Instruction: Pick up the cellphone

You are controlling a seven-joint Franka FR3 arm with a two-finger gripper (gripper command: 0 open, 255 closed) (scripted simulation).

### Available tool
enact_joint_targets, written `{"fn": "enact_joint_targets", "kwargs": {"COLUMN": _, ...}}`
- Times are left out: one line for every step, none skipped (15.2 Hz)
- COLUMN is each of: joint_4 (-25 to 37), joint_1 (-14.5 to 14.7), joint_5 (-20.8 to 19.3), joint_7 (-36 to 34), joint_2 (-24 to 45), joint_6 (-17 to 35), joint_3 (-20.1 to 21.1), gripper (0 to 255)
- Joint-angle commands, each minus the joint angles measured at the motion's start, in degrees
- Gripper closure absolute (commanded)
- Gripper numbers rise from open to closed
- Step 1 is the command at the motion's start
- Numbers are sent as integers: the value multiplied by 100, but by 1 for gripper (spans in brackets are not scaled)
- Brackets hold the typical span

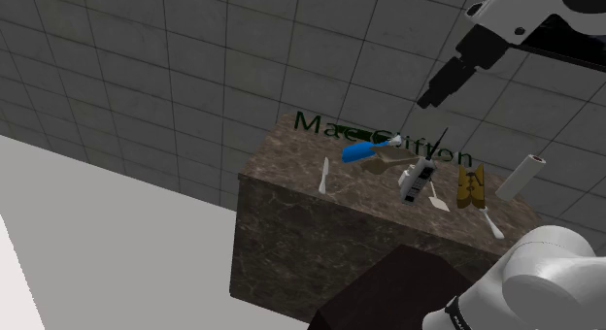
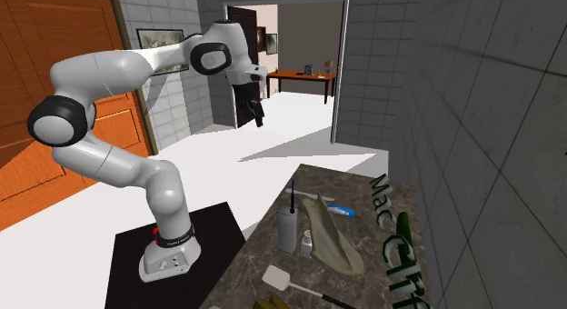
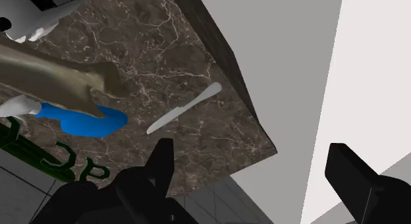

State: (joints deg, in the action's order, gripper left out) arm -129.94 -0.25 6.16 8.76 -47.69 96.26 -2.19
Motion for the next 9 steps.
{"fn": "enact_joint_targets", "kwargs": {"joint_4": 0, "joint_1": 0, "joint_5": 0, "joint_7": 0, "joint_2": 0, "joint_6": 0, "joint_3": 0, "gripper": 0}}
{"fn": "enact_joint_targets", "kwargs": {"joint_4": -52, "joint_1": -9, "joint_5": -98, "joint_7": 149, "joint_2": 71, "joint_6": -2, "joint_3": -73, "gripper": 0}}
{"fn": "enact_joint_targets", "kwargs": {"joint_4": -100, "joint_1": -20, "joint_5": -198, "joint_7": 298, "joint_2": 146, "joint_6": -1, "joint_3": -146, "gripper": 0}}
{"fn": "enact_joint_targets", "kwargs": {"joint_4": -145, "joint_1": -33, "joint_5": -300, "joint_7": 446, "joint_2": 226, "joint_6": 3, "joint_3": -218, "gripper": 0}}
{"fn": "enact_joint_targets", "kwargs": {"joint_4": -186, "joint_1": -46, "joint_5": -405, "joint_7": 593, "joint_2": 309, "joint_6": 11, "joint_3": -290, "gripper": 0}}
{"fn": "enact_joint_targets", "kwargs": {"joint_4": -224, "joint_1": -62, "joint_5": -512, "joint_7": 740, "joint_2": 397, "joint_6": 23, "joint_3": -361, "gripper": 0}}
{"fn": "enact_joint_targets", "kwargs": {"joint_4": -258, "joint_1": -79, "joint_5": -621, "joint_7": 885, "joint_2": 489, "joint_6": 38, "joint_3": -432, "gripper": 0}}
{"fn": "enact_joint_targets", "kwargs": {"joint_4": -288, "joint_1": -98, "joint_5": -731, "joint_7": 1030, "joint_2": 586, "joint_6": 57, "joint_3": -502, "gripper": 0}}
{"fn": "enact_joint_targets", "kwargs": {"joint_4": -314, "joint_1": -118, "joint_5": -842, "joint_7": 1173, "joint_2": 687, "joint_6": 79, "joint_3": -571, "gripper": 0}}
